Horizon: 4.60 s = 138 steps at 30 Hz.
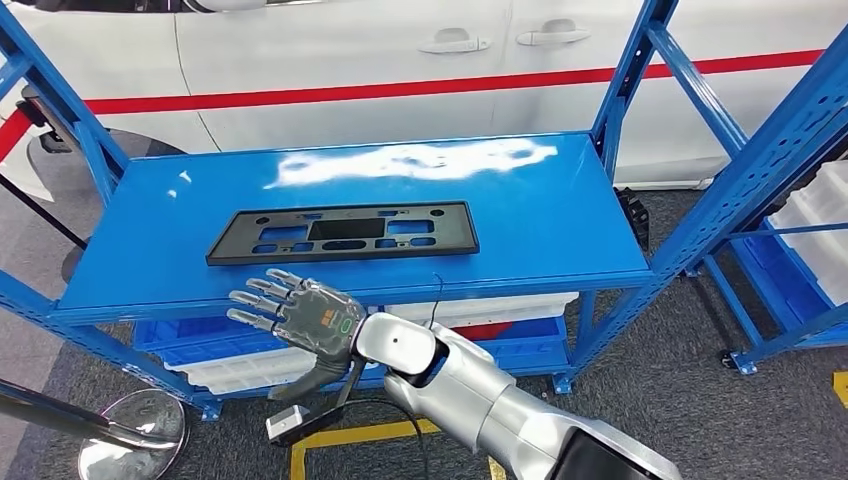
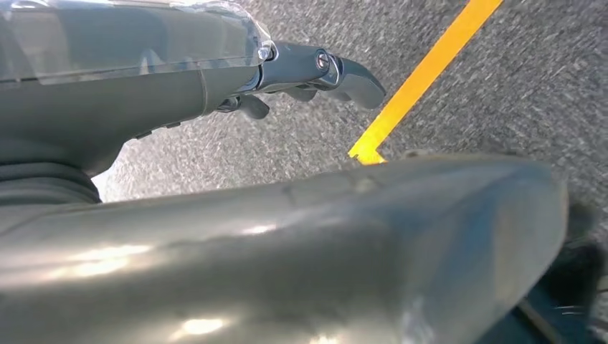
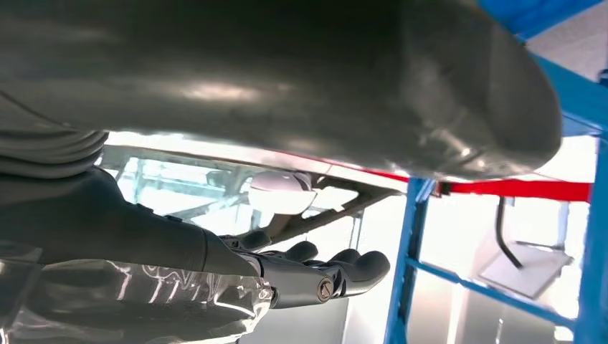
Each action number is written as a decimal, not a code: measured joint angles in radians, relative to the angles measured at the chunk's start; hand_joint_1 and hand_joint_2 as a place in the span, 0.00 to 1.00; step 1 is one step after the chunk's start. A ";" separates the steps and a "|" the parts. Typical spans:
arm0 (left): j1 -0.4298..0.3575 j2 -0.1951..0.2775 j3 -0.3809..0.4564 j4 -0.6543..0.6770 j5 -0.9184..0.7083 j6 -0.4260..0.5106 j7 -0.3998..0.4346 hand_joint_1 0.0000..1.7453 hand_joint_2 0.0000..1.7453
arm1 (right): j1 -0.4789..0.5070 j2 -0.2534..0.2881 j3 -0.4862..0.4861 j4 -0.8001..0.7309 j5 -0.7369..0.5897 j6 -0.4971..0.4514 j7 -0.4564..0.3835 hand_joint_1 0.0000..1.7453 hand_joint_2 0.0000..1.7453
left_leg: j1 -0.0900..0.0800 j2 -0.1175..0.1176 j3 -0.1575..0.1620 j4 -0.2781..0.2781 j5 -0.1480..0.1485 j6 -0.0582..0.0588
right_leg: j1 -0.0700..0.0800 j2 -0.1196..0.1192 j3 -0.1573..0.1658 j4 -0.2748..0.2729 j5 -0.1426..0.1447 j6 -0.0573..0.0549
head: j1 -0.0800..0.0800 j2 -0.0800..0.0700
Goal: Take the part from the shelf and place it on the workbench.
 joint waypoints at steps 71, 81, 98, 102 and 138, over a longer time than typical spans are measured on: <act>0.023 -0.001 0.013 0.001 0.034 0.055 -0.013 0.00 0.00 | -0.226 -0.067 -0.331 0.535 0.040 0.112 0.270 0.96 1.00 | -0.014 0.000 0.026 -0.039 -0.007 0.045 | 0.007 0.003 -0.040 0.014 0.026 0.019 | 0.000 0.000; 0.026 -0.004 0.016 0.001 0.034 0.057 -0.015 0.00 0.00 | -0.228 -0.090 -0.383 0.540 0.040 0.079 0.261 0.97 1.00 | -0.010 -0.003 0.023 -0.025 -0.014 0.025 | -0.006 0.002 -0.051 0.029 0.019 0.021 | 0.000 0.000; 0.028 -0.001 0.023 0.001 0.043 0.052 -0.037 0.00 0.25 | -0.235 -0.089 -0.433 0.504 -0.019 -0.026 0.061 1.00 1.00 | -0.013 -0.001 0.030 -0.034 -0.015 0.039 | -0.002 0.002 -0.051 0.019 0.029 0.023 | 0.000 0.000; 0.028 0.000 0.035 0.001 0.060 0.036 -0.087 0.00 1.00 | -0.222 -0.090 -0.529 0.360 -0.345 0.107 -0.190 1.00 1.00 | -0.008 0.001 0.032 -0.048 -0.004 0.058 | -0.004 0.000 -0.130 0.190 -0.069 0.040 | 0.000 0.000; 0.058 0.010 0.084 0.001 0.117 0.127 -0.141 0.00 1.00 | 0.696 -0.232 -0.490 -0.815 -1.093 0.342 -0.272 1.00 1.00 | -0.008 -0.003 0.048 -0.038 -0.022 0.053 | -0.011 0.000 -0.079 0.146 -0.046 0.040 | 0.000 0.000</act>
